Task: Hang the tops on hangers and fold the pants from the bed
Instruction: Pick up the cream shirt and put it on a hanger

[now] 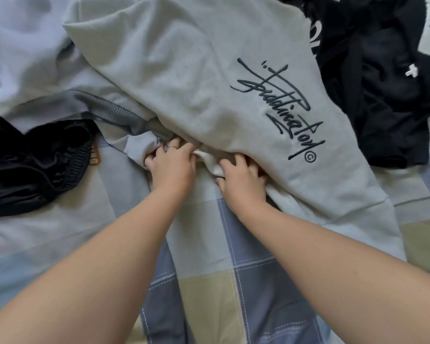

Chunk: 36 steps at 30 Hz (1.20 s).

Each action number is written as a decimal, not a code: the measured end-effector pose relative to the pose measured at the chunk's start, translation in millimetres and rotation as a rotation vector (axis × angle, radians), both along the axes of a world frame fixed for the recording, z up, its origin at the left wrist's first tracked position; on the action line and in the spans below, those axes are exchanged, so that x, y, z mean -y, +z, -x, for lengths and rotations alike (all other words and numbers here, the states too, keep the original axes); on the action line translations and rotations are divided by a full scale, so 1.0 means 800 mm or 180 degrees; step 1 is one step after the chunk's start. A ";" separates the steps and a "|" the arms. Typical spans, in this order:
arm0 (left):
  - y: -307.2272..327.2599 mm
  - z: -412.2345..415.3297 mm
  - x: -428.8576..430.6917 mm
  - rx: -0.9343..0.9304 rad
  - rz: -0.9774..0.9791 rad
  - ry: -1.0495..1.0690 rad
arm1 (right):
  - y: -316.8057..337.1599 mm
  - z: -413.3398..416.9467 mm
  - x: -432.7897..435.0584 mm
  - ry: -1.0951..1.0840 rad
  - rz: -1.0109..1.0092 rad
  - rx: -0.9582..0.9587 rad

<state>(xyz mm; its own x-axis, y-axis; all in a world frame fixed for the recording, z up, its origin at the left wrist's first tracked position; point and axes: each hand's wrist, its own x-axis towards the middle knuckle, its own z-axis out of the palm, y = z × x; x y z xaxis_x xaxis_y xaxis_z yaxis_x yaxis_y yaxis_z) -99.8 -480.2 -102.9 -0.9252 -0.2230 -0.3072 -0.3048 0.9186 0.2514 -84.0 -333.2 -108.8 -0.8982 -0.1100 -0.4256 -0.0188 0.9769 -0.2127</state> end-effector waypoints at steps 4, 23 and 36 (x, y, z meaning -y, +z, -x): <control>0.024 -0.054 -0.026 0.0019 -0.0200 -0.0027 | 0.015 0.005 -0.014 -0.0223 0.0327 0.0145; 0.392 -0.300 -0.283 0.0088 -0.1167 -0.0111 | 0.353 -0.223 -0.344 -0.0741 0.2328 0.0271; 0.622 -0.390 -0.345 -0.0839 -0.1867 0.0042 | 0.648 -0.305 -0.421 -0.0294 0.2726 -0.0386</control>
